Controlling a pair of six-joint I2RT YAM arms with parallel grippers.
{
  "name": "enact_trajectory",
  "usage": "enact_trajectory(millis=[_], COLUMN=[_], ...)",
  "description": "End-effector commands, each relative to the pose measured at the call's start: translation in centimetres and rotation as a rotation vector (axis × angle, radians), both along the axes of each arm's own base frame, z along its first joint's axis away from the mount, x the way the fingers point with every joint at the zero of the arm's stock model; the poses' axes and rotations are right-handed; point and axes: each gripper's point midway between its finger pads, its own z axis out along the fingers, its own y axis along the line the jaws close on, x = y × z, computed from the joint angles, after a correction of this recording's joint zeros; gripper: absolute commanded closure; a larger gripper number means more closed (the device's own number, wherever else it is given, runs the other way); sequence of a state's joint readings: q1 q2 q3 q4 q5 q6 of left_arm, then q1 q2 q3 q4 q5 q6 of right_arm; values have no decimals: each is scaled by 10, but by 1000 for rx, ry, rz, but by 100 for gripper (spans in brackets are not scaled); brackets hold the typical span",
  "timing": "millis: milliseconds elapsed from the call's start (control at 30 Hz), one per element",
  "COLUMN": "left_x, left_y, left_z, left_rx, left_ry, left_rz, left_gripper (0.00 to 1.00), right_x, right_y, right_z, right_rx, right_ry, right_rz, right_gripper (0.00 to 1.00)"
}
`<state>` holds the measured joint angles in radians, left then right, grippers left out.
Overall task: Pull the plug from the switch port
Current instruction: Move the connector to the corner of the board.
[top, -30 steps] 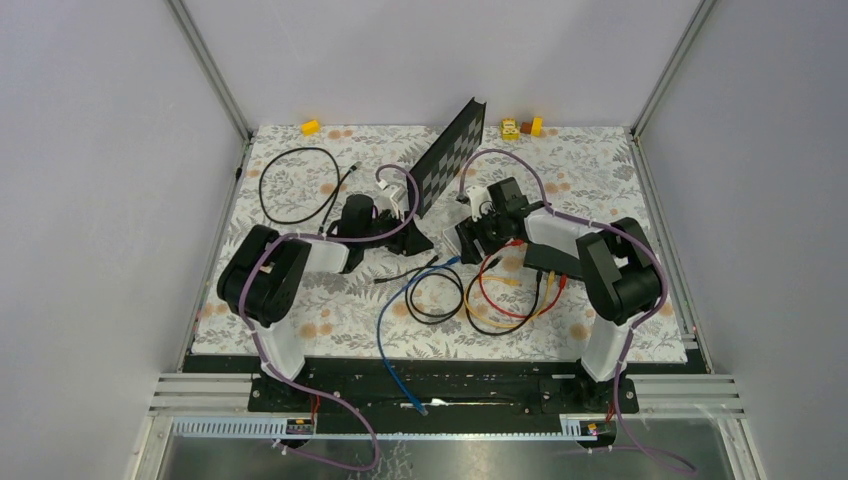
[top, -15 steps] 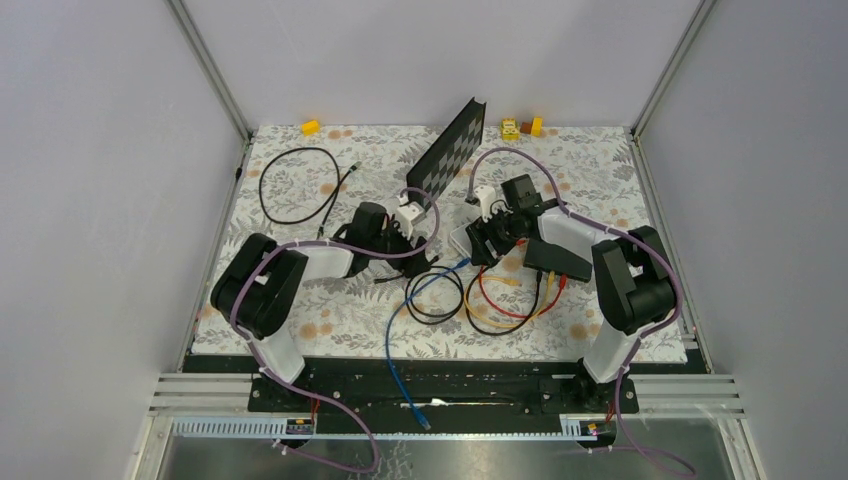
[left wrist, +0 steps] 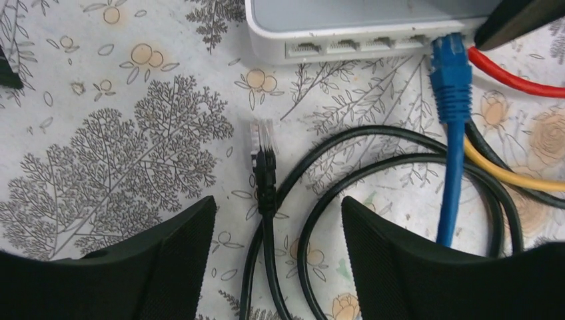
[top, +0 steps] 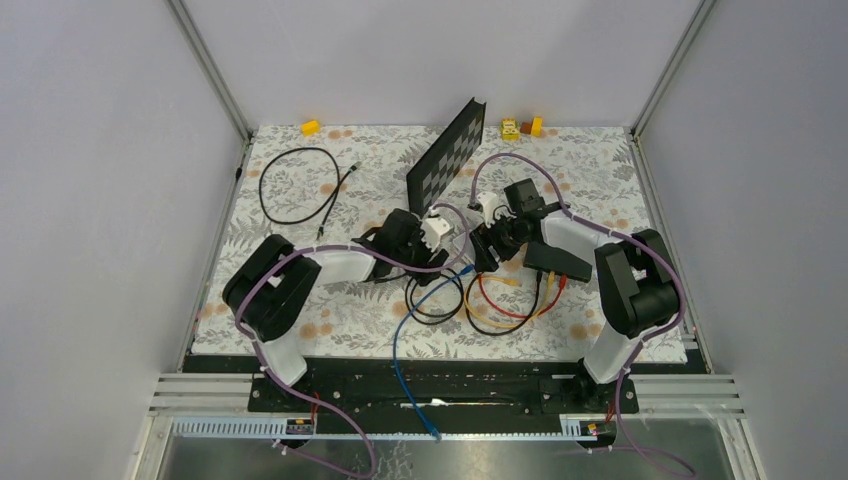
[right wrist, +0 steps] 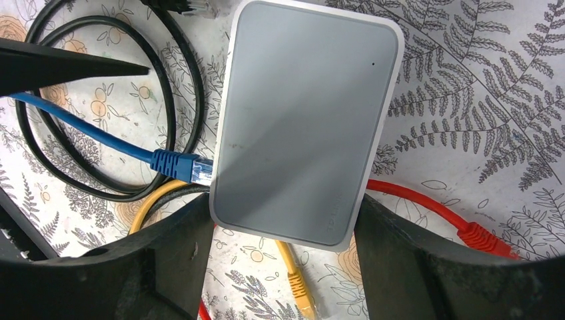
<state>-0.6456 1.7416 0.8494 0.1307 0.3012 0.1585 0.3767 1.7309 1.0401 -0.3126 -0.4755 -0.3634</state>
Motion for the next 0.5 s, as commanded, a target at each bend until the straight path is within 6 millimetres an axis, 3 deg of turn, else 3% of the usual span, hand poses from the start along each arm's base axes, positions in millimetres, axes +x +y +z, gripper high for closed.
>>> enact_trajectory(millis=[0,467], left_x=[9,16], left_y=[-2,5], left_z=[-6,-27], left_rx=[103,223], left_ry=[-35,19], left_rz=[40,160], left_gripper=[32,70], right_x=[4,5], right_y=[7,6], right_z=[23,25], right_rx=[62,75], right_ry=[-56,-53], right_rz=[23,16], right_gripper=[57,57])
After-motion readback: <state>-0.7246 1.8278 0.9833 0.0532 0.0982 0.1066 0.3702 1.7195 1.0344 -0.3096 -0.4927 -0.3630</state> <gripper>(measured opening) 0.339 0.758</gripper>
